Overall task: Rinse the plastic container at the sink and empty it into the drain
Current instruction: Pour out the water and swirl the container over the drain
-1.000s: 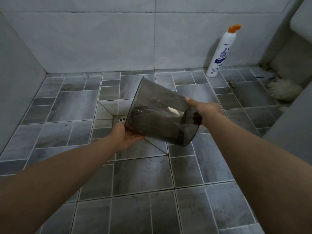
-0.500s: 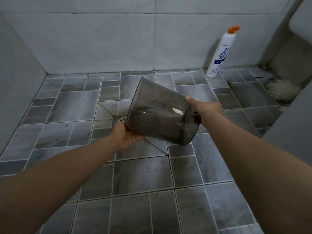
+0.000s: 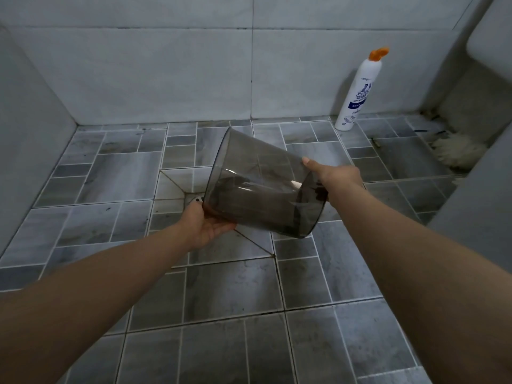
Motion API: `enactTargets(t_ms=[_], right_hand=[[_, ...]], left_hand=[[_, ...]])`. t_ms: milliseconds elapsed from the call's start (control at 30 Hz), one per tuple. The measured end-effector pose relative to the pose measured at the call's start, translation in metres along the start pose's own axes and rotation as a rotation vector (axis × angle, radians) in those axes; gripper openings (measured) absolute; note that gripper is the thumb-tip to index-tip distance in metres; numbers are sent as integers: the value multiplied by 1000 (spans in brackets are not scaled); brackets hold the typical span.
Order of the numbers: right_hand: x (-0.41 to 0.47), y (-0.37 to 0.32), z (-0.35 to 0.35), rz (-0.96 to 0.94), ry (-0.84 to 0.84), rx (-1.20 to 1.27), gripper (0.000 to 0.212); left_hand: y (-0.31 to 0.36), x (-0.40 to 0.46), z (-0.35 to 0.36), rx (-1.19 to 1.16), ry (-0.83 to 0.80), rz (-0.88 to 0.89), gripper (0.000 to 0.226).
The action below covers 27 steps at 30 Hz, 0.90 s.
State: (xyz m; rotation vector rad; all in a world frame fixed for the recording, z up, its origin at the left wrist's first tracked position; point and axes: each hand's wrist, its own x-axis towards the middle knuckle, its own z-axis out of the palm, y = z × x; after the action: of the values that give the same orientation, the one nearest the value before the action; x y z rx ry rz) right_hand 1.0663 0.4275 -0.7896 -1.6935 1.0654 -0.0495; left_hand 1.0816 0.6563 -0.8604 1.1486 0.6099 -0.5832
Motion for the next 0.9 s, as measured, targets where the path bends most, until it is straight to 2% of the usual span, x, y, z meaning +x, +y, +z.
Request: enactTargets(t_ms=[267,400,667,900], right_hand=[[-8,-6,-4,-54,14,1,74],[-7,-7,-5,-87,37,-33,54],[-2,-7,-4,-105,53,-48,53],[-2,-10,0,-119,73,-48,48]], left_hand=[[-2,4,1,-38,4,3,39],[-8,5,3,-69,-23,-4,35],[-5,4,5,-68,-64,14,42],[-3,4,1,-60,-51,4,37]])
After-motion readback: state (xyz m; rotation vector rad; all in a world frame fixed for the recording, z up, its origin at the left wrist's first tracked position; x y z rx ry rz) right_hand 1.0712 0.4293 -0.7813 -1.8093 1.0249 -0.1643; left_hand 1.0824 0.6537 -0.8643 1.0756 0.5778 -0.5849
